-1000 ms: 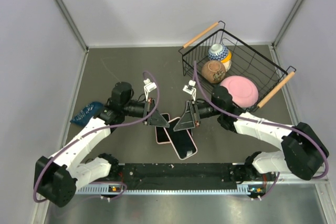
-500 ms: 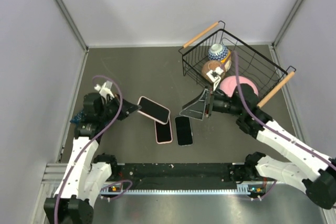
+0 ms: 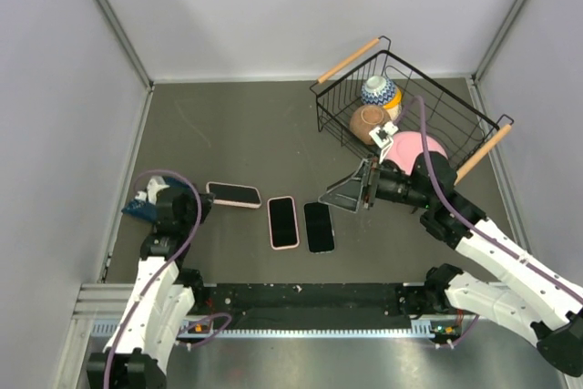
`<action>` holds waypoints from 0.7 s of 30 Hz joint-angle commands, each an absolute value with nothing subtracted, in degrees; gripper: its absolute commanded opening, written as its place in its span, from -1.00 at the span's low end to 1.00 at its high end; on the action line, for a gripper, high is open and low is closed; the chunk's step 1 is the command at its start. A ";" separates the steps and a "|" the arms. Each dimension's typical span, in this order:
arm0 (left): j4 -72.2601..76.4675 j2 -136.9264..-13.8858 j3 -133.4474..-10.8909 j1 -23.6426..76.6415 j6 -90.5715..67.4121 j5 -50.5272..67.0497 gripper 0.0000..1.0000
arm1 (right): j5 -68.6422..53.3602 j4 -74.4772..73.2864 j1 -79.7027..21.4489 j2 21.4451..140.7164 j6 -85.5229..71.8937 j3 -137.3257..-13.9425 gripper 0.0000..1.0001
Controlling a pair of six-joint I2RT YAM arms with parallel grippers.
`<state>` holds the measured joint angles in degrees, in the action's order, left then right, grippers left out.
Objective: Put the phone into the phone case
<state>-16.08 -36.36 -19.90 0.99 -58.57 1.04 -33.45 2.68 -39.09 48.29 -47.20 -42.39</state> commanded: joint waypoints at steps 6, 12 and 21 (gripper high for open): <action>-6.50 -26.46 -12.48 0.44 -63.37 -15.31 -1.00 | -32.43 1.14 -38.67 46.49 -44.12 -42.19 0.97; -20.90 -23.03 -14.41 0.35 -61.70 -4.58 -0.63 | -32.87 1.05 -38.23 47.28 -43.86 -42.45 0.97; -30.41 -12.92 -10.37 0.35 -68.55 5.88 -0.22 | -33.31 1.14 -37.97 47.46 -44.21 -42.63 0.97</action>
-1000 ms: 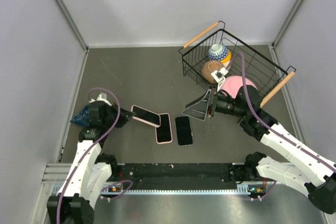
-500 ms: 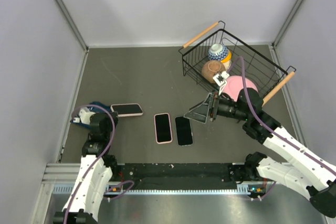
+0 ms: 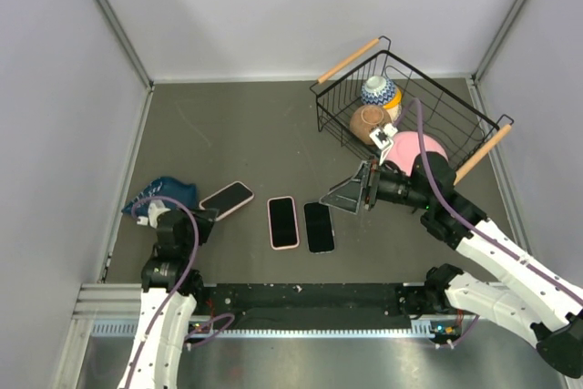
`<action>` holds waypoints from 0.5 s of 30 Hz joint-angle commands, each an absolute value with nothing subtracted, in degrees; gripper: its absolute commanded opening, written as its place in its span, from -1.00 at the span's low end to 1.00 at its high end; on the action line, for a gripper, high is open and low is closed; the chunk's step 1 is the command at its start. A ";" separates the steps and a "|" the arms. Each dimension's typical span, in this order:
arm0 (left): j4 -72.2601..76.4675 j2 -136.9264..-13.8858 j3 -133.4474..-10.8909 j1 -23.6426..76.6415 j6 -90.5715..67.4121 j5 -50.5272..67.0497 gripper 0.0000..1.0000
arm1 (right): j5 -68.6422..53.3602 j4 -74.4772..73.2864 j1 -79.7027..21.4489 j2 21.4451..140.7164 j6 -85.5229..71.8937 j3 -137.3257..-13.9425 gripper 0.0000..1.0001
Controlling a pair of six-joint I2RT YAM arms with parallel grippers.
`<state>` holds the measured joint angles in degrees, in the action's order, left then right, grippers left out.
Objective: Put the phone into the phone case
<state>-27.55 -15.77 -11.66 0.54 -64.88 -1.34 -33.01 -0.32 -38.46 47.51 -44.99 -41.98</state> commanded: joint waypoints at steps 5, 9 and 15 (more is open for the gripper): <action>-34.09 -12.93 -10.11 1.05 -69.17 11.51 -0.16 | -33.31 1.49 -37.97 47.46 -44.56 -42.45 0.97; -36.21 -12.22 -10.89 1.05 -66.80 11.17 -0.11 | -33.40 1.49 -37.88 47.90 -44.56 -42.45 0.97; -40.08 -18.01 -14.94 1.05 -63.99 12.22 0.00 | -33.49 1.58 -37.79 48.43 -44.30 -42.10 0.97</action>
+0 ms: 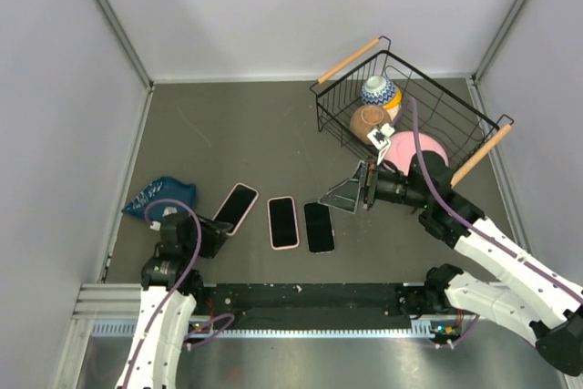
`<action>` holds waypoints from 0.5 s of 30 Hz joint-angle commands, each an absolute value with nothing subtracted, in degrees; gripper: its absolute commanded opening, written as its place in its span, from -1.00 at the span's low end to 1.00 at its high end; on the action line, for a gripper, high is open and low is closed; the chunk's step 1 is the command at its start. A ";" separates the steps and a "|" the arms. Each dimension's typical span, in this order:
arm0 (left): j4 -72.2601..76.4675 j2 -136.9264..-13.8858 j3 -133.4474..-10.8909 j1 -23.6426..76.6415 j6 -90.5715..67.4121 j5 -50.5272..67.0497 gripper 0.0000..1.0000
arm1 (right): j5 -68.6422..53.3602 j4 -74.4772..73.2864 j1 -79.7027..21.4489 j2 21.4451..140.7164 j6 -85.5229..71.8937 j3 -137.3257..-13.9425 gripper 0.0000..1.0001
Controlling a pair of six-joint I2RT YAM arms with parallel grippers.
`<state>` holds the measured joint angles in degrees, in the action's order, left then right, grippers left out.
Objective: Put the phone into the phone case
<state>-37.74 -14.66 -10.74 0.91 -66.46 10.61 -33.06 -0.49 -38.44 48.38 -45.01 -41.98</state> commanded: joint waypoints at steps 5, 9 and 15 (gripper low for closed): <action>-22.70 -25.01 -17.05 0.97 -54.69 7.04 0.05 | -32.26 1.58 -37.79 48.25 -44.30 -41.22 0.98; -15.02 -42.41 -24.05 0.97 -44.05 9.58 0.01 | -32.43 1.06 -37.79 47.81 -44.21 -41.13 0.97; -26.45 -69.85 -46.20 0.88 -30.69 6.77 -0.04 | -30.94 0.09 -37.71 46.23 -42.98 -41.13 0.98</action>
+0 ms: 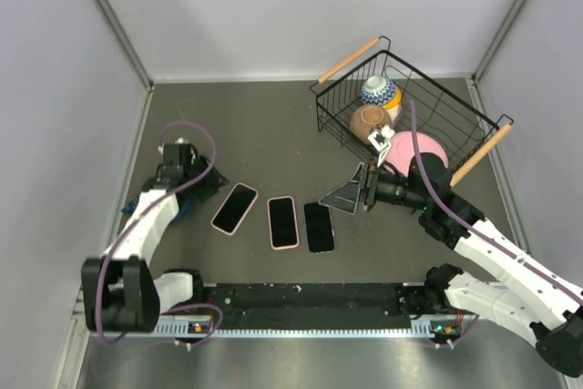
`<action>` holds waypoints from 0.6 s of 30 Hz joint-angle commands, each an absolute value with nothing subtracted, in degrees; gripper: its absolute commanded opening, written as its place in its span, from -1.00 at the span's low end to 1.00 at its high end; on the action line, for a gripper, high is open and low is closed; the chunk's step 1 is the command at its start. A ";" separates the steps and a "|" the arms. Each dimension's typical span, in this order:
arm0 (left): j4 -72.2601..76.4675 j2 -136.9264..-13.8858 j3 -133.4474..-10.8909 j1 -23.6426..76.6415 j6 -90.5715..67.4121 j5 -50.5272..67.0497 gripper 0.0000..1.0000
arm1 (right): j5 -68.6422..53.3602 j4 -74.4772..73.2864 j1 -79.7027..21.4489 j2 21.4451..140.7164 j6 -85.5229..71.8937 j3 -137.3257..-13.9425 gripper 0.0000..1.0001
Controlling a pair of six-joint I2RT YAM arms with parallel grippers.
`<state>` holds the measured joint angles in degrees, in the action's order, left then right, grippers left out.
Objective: Put the phone into the phone case
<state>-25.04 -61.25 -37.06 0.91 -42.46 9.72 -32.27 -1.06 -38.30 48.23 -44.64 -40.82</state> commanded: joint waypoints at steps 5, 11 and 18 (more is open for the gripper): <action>-26.28 -80.58 -50.79 0.70 -27.78 3.18 -0.49 | -31.29 -1.56 -37.70 45.62 -42.46 -41.66 0.98; -29.61 -92.10 -57.91 0.70 -25.40 0.53 -0.92 | -31.20 -3.86 -37.27 45.00 -40.96 -42.63 0.97; -26.99 -87.91 -46.19 1.14 -29.61 5.61 -0.89 | -31.29 -4.66 -37.00 44.74 -40.52 -42.63 0.97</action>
<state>-28.01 -93.47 -54.52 0.91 -27.73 2.52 -31.38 -4.58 -37.58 46.06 -41.93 -40.82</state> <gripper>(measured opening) 0.053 0.987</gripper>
